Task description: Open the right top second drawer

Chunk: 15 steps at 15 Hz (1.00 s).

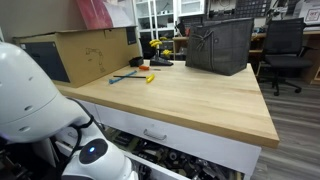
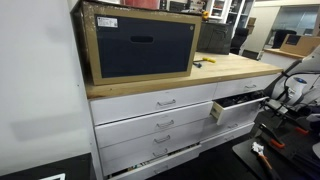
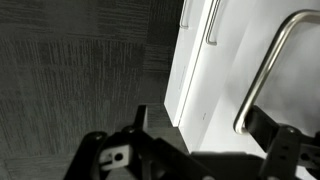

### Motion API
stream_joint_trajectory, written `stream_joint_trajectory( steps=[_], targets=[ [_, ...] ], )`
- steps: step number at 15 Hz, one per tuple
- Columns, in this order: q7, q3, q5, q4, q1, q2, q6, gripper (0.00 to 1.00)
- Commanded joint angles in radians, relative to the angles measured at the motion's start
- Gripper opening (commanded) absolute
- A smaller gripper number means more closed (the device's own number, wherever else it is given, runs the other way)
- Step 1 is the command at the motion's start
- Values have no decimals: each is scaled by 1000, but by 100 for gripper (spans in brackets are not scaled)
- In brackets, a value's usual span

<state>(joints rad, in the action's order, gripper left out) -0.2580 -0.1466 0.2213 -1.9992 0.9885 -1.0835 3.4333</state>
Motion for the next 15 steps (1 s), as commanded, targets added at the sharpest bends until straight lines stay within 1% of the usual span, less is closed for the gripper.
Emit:
stream_joint_trajectory(
  steps=[1, 2, 4, 5, 6, 8, 11, 13, 14, 15],
  targets=[
    [18, -87, -135, -65, 105, 133, 59, 100],
    [15, -126, -183, -73, 145, 146, 70, 100],
    [14, -192, -231, -56, 205, 179, 33, 100],
    [7, -229, -253, -57, 232, 198, 33, 100],
    [0, -268, -268, -77, 258, 222, 34, 100],
    [-16, -307, -258, -127, 271, 270, 33, 100],
    [-42, -252, -183, -179, 182, 321, 21, 100],
    [-62, -183, -104, -190, 89, 338, 6, 100],
    [-80, -116, -35, -180, 5, 339, -2, 100],
    [-96, -67, 20, -170, -59, 331, 0, 100]
  ],
)
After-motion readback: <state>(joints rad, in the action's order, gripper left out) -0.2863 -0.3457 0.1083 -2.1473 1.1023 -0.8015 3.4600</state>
